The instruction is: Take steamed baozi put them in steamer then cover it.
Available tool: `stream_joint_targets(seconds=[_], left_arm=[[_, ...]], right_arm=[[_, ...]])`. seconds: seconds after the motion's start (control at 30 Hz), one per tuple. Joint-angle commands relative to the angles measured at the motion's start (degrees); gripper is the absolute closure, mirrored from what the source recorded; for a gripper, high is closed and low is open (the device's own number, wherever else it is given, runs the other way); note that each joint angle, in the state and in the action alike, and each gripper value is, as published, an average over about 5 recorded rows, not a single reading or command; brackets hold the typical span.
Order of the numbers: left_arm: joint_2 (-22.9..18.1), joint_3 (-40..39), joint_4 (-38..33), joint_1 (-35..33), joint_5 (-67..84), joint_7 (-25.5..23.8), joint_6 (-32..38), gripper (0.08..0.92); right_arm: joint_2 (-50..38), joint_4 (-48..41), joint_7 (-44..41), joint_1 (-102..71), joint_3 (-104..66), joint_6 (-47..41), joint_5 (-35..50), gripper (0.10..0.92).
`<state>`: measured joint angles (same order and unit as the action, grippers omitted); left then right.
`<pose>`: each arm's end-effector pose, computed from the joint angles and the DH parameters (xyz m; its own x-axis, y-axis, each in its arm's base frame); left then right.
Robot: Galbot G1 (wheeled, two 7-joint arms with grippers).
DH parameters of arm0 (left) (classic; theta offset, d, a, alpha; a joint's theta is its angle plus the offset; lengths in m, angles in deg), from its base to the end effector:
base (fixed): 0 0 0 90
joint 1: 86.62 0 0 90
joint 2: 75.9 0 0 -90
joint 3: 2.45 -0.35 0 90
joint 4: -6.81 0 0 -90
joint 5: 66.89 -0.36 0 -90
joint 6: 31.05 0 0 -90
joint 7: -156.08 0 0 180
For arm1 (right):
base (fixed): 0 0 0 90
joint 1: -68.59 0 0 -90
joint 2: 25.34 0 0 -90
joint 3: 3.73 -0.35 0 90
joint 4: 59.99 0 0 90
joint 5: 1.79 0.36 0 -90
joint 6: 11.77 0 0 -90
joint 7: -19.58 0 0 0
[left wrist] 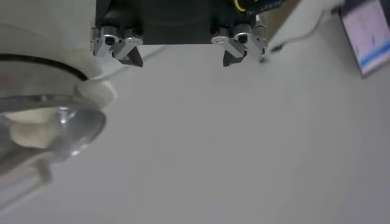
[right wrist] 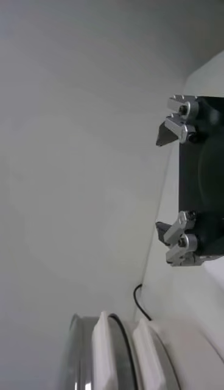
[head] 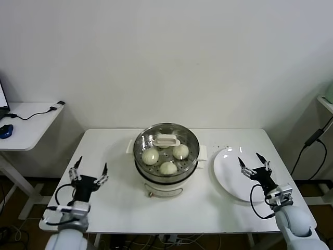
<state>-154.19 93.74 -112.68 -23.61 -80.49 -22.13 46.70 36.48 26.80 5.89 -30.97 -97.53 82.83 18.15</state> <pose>0.2039 0.0682 -0.2860 -0.9857 -0.1157 0.1223 -0.0479 0.8892 0.4549 0.3013 -0.1958 -0.3702 -0.9770 -0.1623 0.1383 -0.1797 0.9758 -0.1246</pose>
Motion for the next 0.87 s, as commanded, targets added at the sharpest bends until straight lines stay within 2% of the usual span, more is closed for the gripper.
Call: stream_joint_targets(seconds=[0.03,0.67,0.87], left_arm=[[-5.0,13.8,6.4,-6.3,24.9,-3.4,16.0,0.177],[-7.3,13.6,4.7,-7.8,21.8,-5.8,16.3,0.177],[-6.7,12.6,4.2,-8.8,20.4,-5.4,17.1,0.177]], right_arm=[[1.6,4.1,0.1,-2.3,-0.8,-0.9,0.1,0.203],[3.9,6.1,-1.4,-4.6,-1.7,-1.3,0.1,0.203],[4.2,6.2,-1.5,-4.7,-1.9,-1.4,0.1,0.203]])
